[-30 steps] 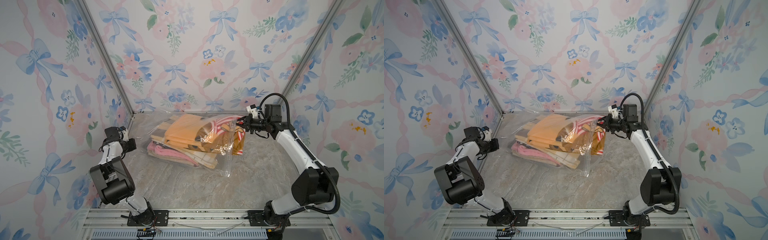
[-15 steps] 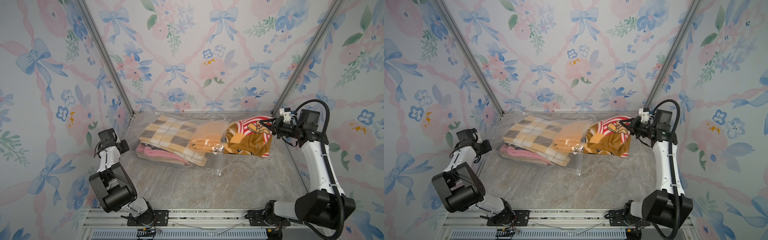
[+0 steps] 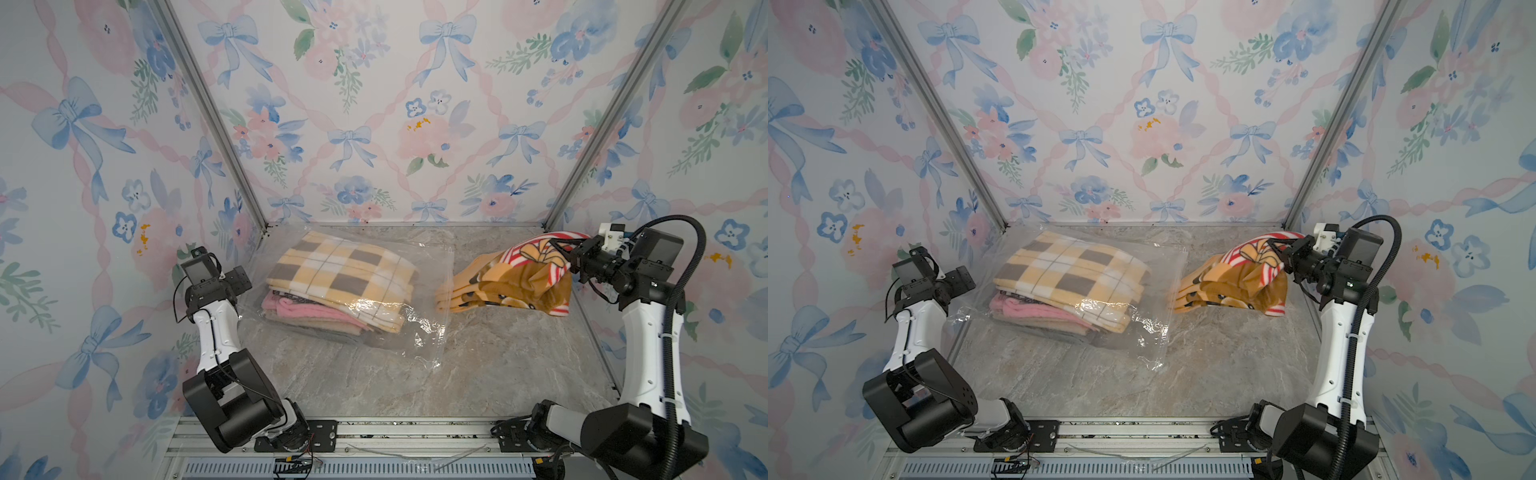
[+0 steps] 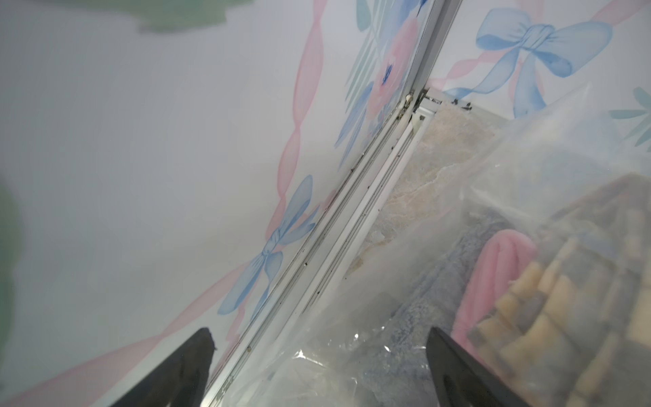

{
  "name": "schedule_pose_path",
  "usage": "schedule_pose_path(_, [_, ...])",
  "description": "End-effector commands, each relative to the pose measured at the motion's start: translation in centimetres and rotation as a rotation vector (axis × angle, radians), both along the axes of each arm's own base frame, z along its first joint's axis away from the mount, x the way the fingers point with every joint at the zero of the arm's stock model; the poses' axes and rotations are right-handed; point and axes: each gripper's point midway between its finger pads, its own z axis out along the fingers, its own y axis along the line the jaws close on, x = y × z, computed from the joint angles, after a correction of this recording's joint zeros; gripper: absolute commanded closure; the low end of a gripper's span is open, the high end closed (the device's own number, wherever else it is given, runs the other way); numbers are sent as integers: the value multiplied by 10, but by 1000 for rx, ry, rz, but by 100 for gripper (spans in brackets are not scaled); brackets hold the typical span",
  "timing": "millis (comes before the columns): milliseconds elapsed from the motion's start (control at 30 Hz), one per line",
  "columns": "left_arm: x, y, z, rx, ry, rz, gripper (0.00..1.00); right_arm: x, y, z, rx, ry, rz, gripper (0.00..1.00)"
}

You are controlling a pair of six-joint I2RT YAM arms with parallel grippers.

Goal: Take the blanket out of the vacuum bag
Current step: Take out the blanket from the vacuum bag, then place the blanket at the corner of the board.

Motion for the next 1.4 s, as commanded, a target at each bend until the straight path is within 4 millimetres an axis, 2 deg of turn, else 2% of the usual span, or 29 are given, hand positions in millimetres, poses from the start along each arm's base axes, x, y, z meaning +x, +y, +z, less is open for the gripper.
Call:
schedule_pose_path(0, [13, -12, 31, 68, -55, -40, 2, -1, -2, 71, -9, -193, -24, 100])
schedule_pose_path(100, [25, -40, 53, 105, -91, -108, 2, 4, -6, 93, -6, -226, -54, 100])
schedule_pose_path(167, [35, -66, 69, 95, -143, -188, 2, 12, -10, 103, -10, -247, -80, 100])
schedule_pose_path(267, [49, -122, 90, 54, -207, -350, 2, 27, -18, 110, -16, -269, -132, 100])
schedule_pose_path(367, [53, -182, 113, -27, -270, -491, 2, 44, -25, 114, -28, -283, -189, 100])
schedule_pose_path(467, [47, -249, 141, -110, -357, -698, 2, 61, -30, 114, -44, -293, -250, 100])
schedule_pose_path(567, [30, -316, 161, -108, -399, -944, 2, 79, -28, 115, -56, -320, -300, 100])
schedule_pose_path(667, [6, -360, 176, -193, -507, -1146, 2, 97, -19, 113, -46, -348, -319, 100])
schedule_pose_path(800, [-15, -384, 185, -294, -618, -1232, 2, 116, -14, 109, -33, -391, -349, 100])
schedule_pose_path(933, [-20, -398, 178, -336, -604, -1252, 2, 136, -15, 107, -53, -408, -362, 100])
schedule_pose_path(1067, [-19, -413, 167, -337, -573, -1268, 2, 158, -24, 98, -57, -410, -388, 100])
schedule_pose_path(1167, [-14, -419, 155, -319, -543, -1249, 2, 174, -29, 79, -37, -406, -403, 100])
schedule_pose_path(1233, [-11, -422, 148, -327, -520, -1236, 2, 182, -32, 58, -15, -389, -417, 100])
schedule_pose_path(1367, [-7, -422, 137, -353, -483, -1218, 2, 184, -38, 2, 48, -328, -438, 100])
